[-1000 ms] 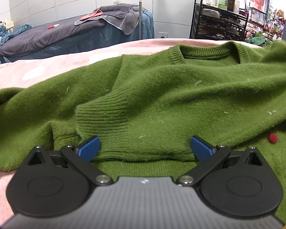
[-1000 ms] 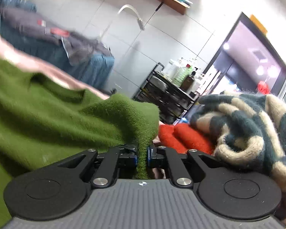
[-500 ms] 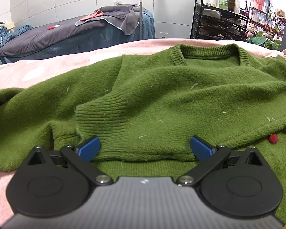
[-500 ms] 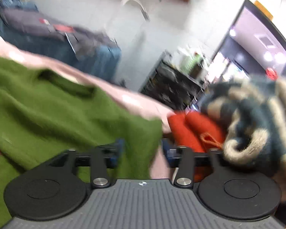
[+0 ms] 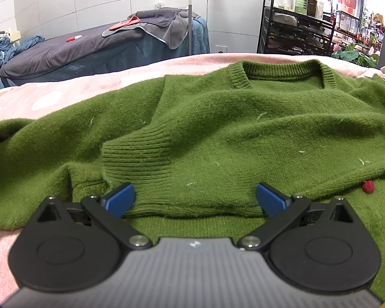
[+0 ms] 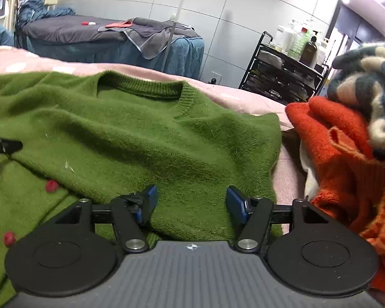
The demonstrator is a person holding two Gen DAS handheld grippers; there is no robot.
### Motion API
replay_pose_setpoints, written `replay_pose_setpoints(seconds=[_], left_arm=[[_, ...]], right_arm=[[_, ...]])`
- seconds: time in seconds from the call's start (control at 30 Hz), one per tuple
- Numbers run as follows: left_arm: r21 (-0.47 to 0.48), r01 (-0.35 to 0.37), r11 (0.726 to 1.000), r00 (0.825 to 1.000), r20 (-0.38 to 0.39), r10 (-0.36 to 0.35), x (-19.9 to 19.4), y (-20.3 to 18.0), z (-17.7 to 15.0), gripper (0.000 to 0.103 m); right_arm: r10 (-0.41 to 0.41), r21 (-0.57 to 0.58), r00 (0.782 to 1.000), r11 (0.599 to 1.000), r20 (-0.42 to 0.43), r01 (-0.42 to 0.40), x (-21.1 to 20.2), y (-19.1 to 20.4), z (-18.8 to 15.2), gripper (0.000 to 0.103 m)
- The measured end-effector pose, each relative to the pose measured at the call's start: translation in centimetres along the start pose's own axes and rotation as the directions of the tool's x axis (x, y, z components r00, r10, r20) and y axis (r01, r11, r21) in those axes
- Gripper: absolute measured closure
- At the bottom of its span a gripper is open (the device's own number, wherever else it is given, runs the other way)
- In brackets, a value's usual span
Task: Fold small clothes
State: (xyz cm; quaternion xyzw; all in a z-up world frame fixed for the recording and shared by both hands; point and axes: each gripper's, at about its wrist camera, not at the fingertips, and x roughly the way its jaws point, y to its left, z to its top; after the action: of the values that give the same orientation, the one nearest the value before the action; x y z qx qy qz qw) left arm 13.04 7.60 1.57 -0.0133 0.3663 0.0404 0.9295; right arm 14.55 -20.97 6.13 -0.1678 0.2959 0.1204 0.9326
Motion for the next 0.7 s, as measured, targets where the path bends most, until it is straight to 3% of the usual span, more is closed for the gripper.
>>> replay_pose_setpoints(seconds=[0.13,0.27,0.33,0.47,0.57,0.7], left_arm=[[-0.001,0.0,1.0,1.0,0.006,0.0,0.0,0.1,-0.1,0.0],[-0.005,0.001,1.0,1.0,0.021,-0.001,-0.2,0.1,-0.4,0.0],[-0.008,0.004,1.0,1.0,0.028,-0.003,-0.3,0.2,-0.5,0.0],[0.006,0.002,1.0,1.0,0.03,-0.002,-1.4,0.3,-0.2,0.0],[0.075,-0.076,0.994,0.993,0.099,0.068,-3.9,0.4,0.0,0.0],[0.108,-0.236,0.966,0.959,0.186,0.213,-6.8,2.7,0.7,0.0]], right_arm=[[0.113,0.055,0.993,0.992,0.034,-0.115,-3.4,1.0,-0.1,0.0],[0.206,0.04,0.975,0.977,0.085,-0.21,-6.4,3.3,-1.5,0.0],[0.225,-0.009,0.971,0.974,0.075,-0.225,-6.8,4.8,-2.3,0.0],[0.187,-0.137,0.982,0.974,0.033,-0.18,-6.2,7.4,-4.2,0.0],[0.195,-0.106,0.979,0.976,0.055,-0.189,-5.7,7.1,-5.2,0.0],[0.213,-0.028,0.976,0.977,0.042,-0.212,-4.9,6.2,-5.0,0.0]])
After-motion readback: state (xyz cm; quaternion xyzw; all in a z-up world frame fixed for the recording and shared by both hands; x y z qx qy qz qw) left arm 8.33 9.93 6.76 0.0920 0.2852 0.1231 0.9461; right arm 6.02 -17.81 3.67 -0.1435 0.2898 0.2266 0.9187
